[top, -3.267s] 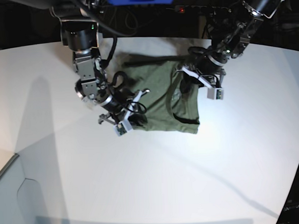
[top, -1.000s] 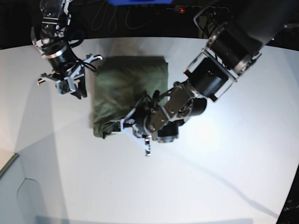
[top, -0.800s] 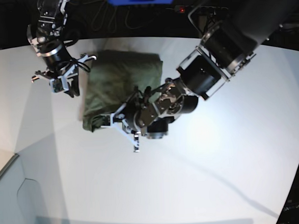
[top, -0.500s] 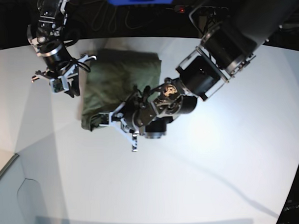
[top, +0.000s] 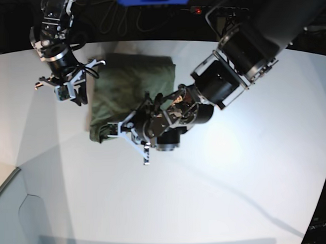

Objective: Layout the t-shirt on the table in an organized manner, then fold the t-shirt properly
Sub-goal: 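Push the folded shirt with the left gripper toward the right gripper, squaring it, then open both grippers and withdraw them from the folded shirt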

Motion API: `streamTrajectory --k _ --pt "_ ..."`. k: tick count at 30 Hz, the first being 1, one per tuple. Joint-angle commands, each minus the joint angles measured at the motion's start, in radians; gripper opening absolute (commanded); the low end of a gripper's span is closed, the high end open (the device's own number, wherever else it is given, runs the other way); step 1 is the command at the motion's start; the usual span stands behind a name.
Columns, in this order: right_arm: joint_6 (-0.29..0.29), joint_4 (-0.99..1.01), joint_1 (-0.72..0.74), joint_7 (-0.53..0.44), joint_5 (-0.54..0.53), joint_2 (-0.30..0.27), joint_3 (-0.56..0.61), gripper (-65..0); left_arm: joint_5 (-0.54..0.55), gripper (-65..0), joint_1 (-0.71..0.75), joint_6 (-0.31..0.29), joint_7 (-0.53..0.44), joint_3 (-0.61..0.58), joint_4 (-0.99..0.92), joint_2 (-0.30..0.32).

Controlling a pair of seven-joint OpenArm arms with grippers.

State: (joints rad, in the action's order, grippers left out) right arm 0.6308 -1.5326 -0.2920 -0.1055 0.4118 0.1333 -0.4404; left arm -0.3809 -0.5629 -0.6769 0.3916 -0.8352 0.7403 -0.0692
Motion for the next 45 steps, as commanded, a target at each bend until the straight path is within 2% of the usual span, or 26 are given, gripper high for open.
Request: streamTrajectory --k 1,11,13,15,19,21,26,34,37,41,45 --pt "-0.001 -0.016 0.001 -0.029 -0.018 -0.001 -0.001 -58.1 -0.013 -64.4 -0.012 -0.021 0.033 0.001 0.002 0.002" --pt "-0.001 -0.021 0.000 -0.029 -0.017 -0.001 -0.001 -58.1 -0.013 -64.4 -0.012 -0.021 0.051 0.001 0.003 -0.001" --pt "-0.001 -0.021 0.000 -0.029 -0.017 -0.001 -0.001 -58.1 -0.013 -62.6 -0.012 -0.021 0.054 0.001 0.003 -0.002" --pt "-0.001 -0.021 0.000 -0.029 -0.017 -0.001 -0.001 -58.1 -0.013 -55.5 -0.013 -0.021 0.056 0.001 0.003 -0.002" --pt "-0.001 -0.021 -0.002 -0.029 -0.017 -0.001 -0.001 -58.1 -0.013 -32.3 -0.027 -0.021 0.056 0.001 0.020 0.004" --pt "-0.001 -0.021 -0.002 -0.029 -0.017 -0.001 -0.001 -58.1 -0.013 -26.6 -0.032 -0.021 0.056 0.024 0.065 0.010" --pt "-0.001 -0.022 -0.002 -0.029 -0.017 -0.001 -0.001 -58.1 -0.013 -26.6 -0.026 -0.021 0.056 0.159 0.201 0.032" --pt "-0.001 -0.022 -0.017 -0.029 -0.017 0.010 -0.001 -58.1 -0.013 -26.6 -0.001 -0.021 0.056 0.253 0.339 0.064" --pt "-0.001 -0.032 -0.026 -0.029 -0.017 0.015 -0.001 -58.2 -0.013 -26.6 0.024 -0.021 0.086 0.316 0.444 0.105" --pt "-0.001 -0.084 -0.083 -0.024 -0.017 0.016 -0.004 -58.4 -0.013 -26.6 0.128 -0.021 0.181 0.506 0.655 0.157" --pt "-0.001 -0.133 -0.149 -0.023 -0.017 0.024 -0.004 -58.4 -0.011 -28.4 0.292 -0.021 0.272 0.732 0.861 0.180"
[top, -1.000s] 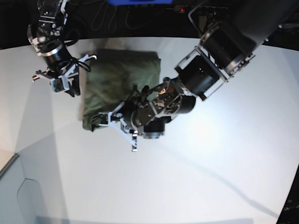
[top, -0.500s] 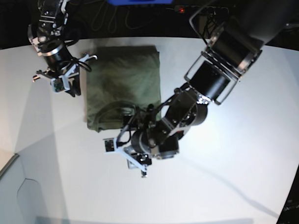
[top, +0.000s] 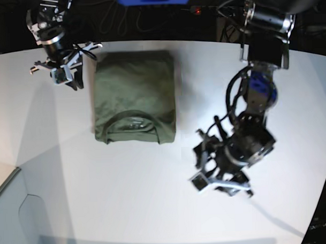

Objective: Layout the t-shirt on the table in an organized manner, then fold the t-shirt properly

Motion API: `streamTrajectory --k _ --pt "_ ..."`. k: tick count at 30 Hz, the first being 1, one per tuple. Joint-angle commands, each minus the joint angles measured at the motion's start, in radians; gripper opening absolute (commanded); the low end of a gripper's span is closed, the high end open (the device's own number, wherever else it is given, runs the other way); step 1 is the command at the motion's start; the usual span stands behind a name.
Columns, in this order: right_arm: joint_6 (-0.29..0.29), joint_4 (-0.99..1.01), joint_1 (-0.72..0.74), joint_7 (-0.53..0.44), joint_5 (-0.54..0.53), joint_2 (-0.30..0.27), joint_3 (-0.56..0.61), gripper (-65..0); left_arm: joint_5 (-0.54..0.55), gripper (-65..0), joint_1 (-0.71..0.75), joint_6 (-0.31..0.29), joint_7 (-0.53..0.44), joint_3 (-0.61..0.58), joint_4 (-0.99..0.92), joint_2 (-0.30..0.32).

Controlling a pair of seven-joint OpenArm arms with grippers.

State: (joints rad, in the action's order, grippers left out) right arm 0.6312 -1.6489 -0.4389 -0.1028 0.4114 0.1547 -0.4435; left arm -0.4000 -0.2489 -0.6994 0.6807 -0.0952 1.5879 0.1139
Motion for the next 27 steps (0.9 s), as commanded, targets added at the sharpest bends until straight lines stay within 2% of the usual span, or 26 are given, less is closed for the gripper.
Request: streamTrajectory --k 1,4,9,14,16,18,23,27 --pt "-0.001 -0.023 -0.019 -0.025 -0.016 0.002 -0.004 -58.4 0.008 -31.2 0.026 0.001 0.003 0.048 0.058 -0.003" --pt "-0.001 -0.021 -0.051 -0.025 -0.016 0.002 -0.039 -58.4 0.006 -42.1 0.161 0.001 0.053 0.208 0.154 -0.003" --pt "0.000 -0.023 -0.117 -0.027 -0.016 0.002 -0.076 -58.4 0.008 -64.4 0.365 0.001 0.110 0.420 0.246 -0.007" --pt "0.003 -0.020 -0.197 -0.030 -0.018 0.002 -0.079 -58.6 0.016 -64.9 0.547 0.001 0.126 0.541 0.259 -0.010" --pt "0.003 -0.018 -0.226 -0.030 -0.018 0.002 -0.076 -61.1 0.016 -65.0 0.623 0.001 0.133 0.558 0.257 -0.013" --pt "0.005 -0.015 -0.249 -0.027 -0.018 0.002 -0.077 -65.0 0.016 -65.0 0.701 0.001 0.126 0.561 0.262 -0.049" --pt "0.005 0.006 -0.305 -0.030 -0.018 0.002 -0.073 -65.0 0.016 -65.0 0.807 0.001 0.124 0.562 0.246 -0.112" --pt "0.005 0.095 -0.305 -0.030 -0.015 0.002 -0.058 -65.0 0.026 -65.0 0.824 0.001 0.098 0.564 0.133 -0.151"
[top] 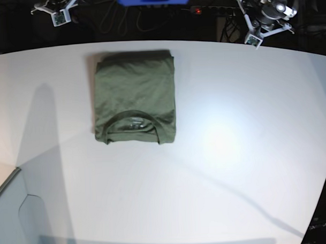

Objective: Layout the t-shirt on the table in an organized manner, then fold the t-shirt properly

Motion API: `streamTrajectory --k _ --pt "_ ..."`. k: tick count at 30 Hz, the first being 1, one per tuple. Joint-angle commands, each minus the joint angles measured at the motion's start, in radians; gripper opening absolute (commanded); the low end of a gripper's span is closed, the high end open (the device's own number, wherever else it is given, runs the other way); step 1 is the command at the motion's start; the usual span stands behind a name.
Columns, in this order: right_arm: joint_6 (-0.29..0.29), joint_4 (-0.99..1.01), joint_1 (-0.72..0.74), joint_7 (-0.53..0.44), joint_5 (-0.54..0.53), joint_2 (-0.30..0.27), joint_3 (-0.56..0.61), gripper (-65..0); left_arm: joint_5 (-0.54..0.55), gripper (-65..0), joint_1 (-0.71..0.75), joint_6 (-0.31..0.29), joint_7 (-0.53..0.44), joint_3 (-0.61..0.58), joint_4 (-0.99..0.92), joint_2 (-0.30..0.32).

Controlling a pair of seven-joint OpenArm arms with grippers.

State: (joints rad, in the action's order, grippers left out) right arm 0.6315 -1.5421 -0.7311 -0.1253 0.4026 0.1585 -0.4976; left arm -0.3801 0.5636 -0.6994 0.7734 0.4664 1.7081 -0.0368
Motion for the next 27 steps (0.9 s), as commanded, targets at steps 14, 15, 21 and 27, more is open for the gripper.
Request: streamTrajectory --k 14,15,21,27 --pt "-0.048 0.544 0.230 -0.012 -0.008 -0.006 0.010 -65.0 0.060 -65.0 -0.230 0.001 -0.449 0.162 -0.860 0.018" --pt "-0.089 0.573 0.242 -0.015 -0.008 -0.004 0.010 -65.0 0.060 -65.0 -0.261 0.001 -0.467 0.183 -0.925 0.038" --pt "-0.289 0.863 0.350 -0.167 -0.009 -0.007 0.012 -65.0 0.062 -65.0 -0.429 0.001 -0.539 0.229 -1.270 0.162" --pt "-0.450 1.202 0.454 -0.337 -0.009 -0.058 0.012 -65.0 0.062 -65.0 -0.455 0.159 -0.713 0.229 -1.408 0.193"
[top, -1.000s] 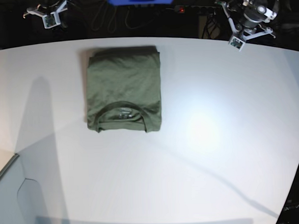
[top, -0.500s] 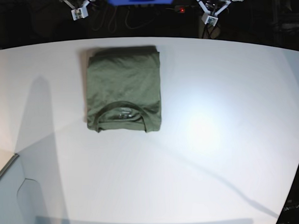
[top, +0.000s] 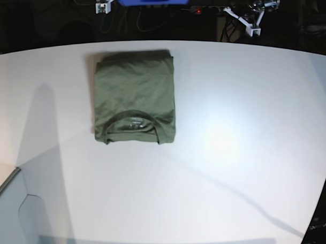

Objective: Layout the t-shirt on the table in an organized manner, then fold the t-shirt properly

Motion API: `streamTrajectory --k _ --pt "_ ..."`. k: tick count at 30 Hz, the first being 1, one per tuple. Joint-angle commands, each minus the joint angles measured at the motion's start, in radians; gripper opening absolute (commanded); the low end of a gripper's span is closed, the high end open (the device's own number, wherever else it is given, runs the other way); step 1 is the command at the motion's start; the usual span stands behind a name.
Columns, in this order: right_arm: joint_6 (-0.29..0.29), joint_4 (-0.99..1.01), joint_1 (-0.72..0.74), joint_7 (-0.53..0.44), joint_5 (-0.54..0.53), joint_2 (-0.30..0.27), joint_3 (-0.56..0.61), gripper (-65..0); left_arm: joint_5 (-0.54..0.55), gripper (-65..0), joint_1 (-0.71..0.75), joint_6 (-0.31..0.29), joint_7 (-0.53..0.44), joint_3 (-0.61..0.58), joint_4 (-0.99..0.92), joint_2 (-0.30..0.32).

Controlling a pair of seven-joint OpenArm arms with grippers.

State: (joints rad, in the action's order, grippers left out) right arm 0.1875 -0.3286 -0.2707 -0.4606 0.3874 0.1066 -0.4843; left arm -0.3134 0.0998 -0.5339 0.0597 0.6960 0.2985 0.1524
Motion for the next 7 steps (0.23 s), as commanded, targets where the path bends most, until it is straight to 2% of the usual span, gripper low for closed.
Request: streamTrajectory --k 1,4,7 --pt "-0.021 0.059 0.017 -0.031 0.008 -0.023 0.000 -65.0 -0.007 -65.0 0.007 0.025 -0.024 0.000 -0.014 0.000" --pt "-0.030 0.220 0.078 -0.088 0.008 -0.080 0.000 -65.0 -0.007 -65.0 -0.019 0.131 -0.065 0.000 -0.075 -0.001" --pt "-0.050 0.260 0.097 -0.091 0.008 -0.106 0.003 -65.0 -0.003 -65.0 -0.059 0.257 -0.073 0.000 -0.169 0.000"
